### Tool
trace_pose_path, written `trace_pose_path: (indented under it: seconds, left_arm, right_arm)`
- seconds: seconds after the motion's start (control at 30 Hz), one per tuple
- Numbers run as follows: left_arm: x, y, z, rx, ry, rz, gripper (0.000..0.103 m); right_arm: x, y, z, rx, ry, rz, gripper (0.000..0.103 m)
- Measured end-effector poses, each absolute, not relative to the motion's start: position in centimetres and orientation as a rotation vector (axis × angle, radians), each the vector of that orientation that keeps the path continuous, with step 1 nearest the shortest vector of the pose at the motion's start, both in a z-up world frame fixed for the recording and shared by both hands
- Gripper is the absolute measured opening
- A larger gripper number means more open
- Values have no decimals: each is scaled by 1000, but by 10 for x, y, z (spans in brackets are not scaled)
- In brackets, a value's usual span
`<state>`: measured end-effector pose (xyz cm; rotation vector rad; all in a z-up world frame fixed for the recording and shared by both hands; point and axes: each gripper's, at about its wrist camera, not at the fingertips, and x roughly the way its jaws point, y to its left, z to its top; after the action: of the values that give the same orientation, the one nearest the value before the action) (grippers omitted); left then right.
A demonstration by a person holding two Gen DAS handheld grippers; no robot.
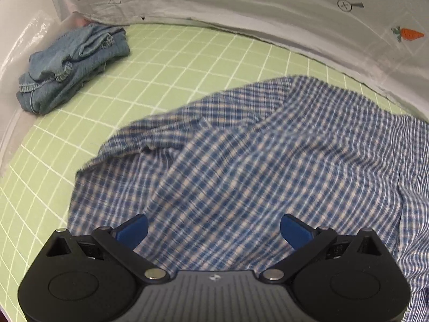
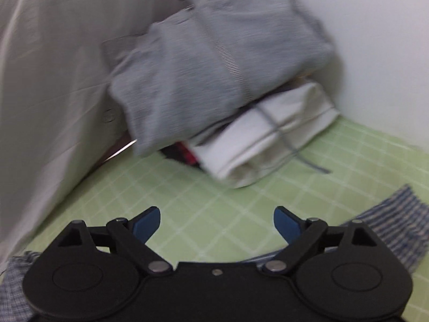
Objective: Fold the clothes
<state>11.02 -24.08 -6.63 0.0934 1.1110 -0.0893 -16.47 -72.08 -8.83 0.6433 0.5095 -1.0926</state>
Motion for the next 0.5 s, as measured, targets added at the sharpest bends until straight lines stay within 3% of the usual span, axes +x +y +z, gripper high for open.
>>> trace_pose_path:
  seconds: [0.17, 0.43, 0.5]
  left_arm:
    - [160, -248, -57, 110, 1047, -108, 103]
    - [245, -306, -89, 211, 1041, -233, 102]
    - [255, -321, -96, 216, 1040, -289, 95]
  right_arm:
    - [-66, -689, -94, 619, 583, -894, 92]
    - [18, -636, -104, 569, 688, -720, 92]
    - [28, -628, -110, 564, 715, -693, 92]
